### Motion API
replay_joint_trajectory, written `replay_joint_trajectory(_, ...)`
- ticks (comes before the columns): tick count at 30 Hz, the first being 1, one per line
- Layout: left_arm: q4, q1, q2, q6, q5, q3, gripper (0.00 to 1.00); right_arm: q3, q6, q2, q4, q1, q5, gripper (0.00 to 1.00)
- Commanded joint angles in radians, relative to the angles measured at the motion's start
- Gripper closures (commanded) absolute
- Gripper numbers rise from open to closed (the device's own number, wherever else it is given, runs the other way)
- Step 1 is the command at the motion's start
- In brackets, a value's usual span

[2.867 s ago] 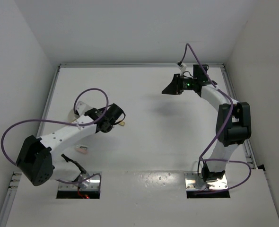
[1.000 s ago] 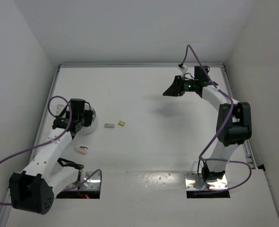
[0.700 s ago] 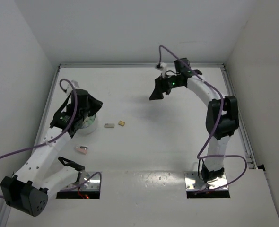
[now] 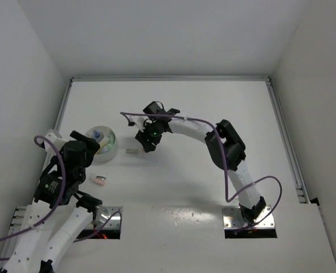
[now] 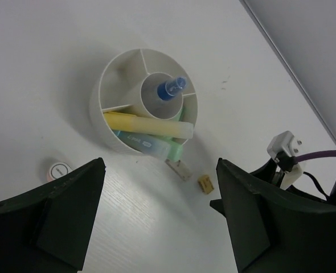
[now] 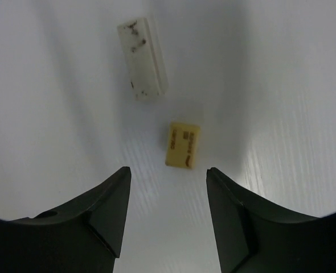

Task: Sort the stationery into containers
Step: Grab a piece of stationery with the right arm

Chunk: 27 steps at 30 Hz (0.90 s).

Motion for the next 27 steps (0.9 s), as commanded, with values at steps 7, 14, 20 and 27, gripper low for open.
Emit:
replay_joint_trajectory(7,-0.023,0.007,-0.027,-0.008,-0.035,-0.001,0.15,0.095,0.046,0.078,0.074,0.088,0.285,0.38)
replay_joint_trajectory(14,-0.023,0.007,-0.027,0.001,-0.025,-0.001,0.15,0.109,0.057,0.115,0.074,0.097,0.336,0.36)
replay_joint_trajectory(20,-0.023,0.007,-0.045,-0.008,-0.025,-0.02,0.15,0.118,0.057,0.137,0.011,0.097,0.298,0.76)
replay_joint_trajectory(27,-0.023,0.007,-0.045,-0.008,-0.025,-0.02,0.15,0.182,0.028,0.137,-0.1,0.077,0.196,0.99)
